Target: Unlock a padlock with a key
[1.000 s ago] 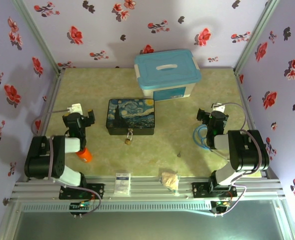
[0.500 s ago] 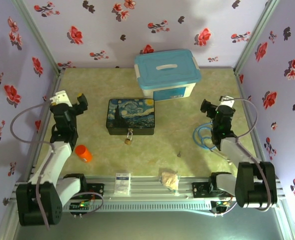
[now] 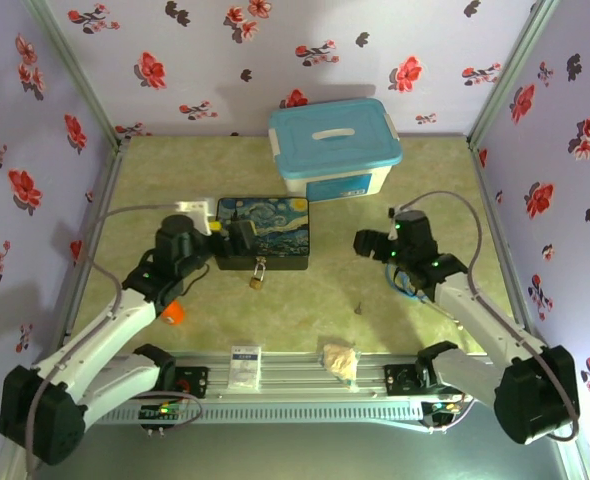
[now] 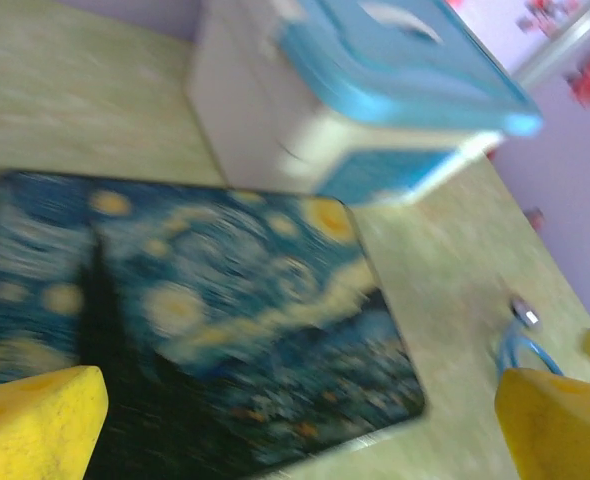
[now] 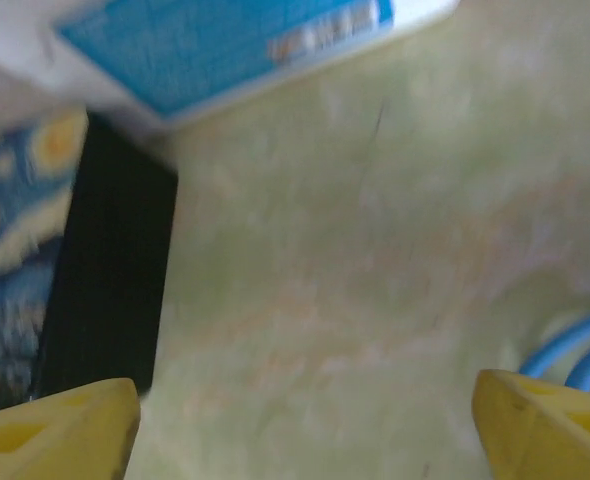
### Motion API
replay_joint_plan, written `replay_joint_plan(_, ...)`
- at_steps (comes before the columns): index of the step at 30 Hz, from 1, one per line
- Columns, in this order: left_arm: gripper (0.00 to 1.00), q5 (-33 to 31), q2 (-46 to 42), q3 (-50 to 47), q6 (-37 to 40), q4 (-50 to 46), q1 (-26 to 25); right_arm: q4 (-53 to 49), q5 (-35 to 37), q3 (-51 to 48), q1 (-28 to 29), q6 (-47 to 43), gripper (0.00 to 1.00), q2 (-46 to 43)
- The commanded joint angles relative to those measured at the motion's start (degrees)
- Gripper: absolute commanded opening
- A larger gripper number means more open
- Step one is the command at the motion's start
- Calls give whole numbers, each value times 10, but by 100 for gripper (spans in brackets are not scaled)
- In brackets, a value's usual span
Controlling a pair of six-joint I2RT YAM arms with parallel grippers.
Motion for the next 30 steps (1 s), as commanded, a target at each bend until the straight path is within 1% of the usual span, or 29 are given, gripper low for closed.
replay_joint_plan(1,100,-45,15,41,1,-61,-70,-132,62,2,59,46,79,-15)
replay_joint_plan(3,100,-43,25,50,-7,-60,-99,-164,86,-12,97,73,75,-19)
replay_joint_plan(7,100,-41,42,60,-27,-41,-155,-184,94,-39,147,123,68,-23)
replay_joint_plan(11,100,-35,66,66,-47,-5,-206,-152,87,-67,188,161,52,-13)
replay_joint_plan(13,100,-33,85,72,-52,4,-223,-128,84,-78,207,174,47,0)
replay_joint_plan(17,100,-28,118,82,-58,12,-241,-99,84,-80,231,182,39,49)
replay_joint_plan(21,100,-19,134,83,-59,21,-247,-92,101,-75,245,188,35,92)
replay_joint_plan(27,100,-19,135,71,-67,37,-249,-101,115,-78,262,196,33,120)
replay_joint_plan(30,100,-18,139,68,-69,43,-249,-93,115,-90,270,204,29,120)
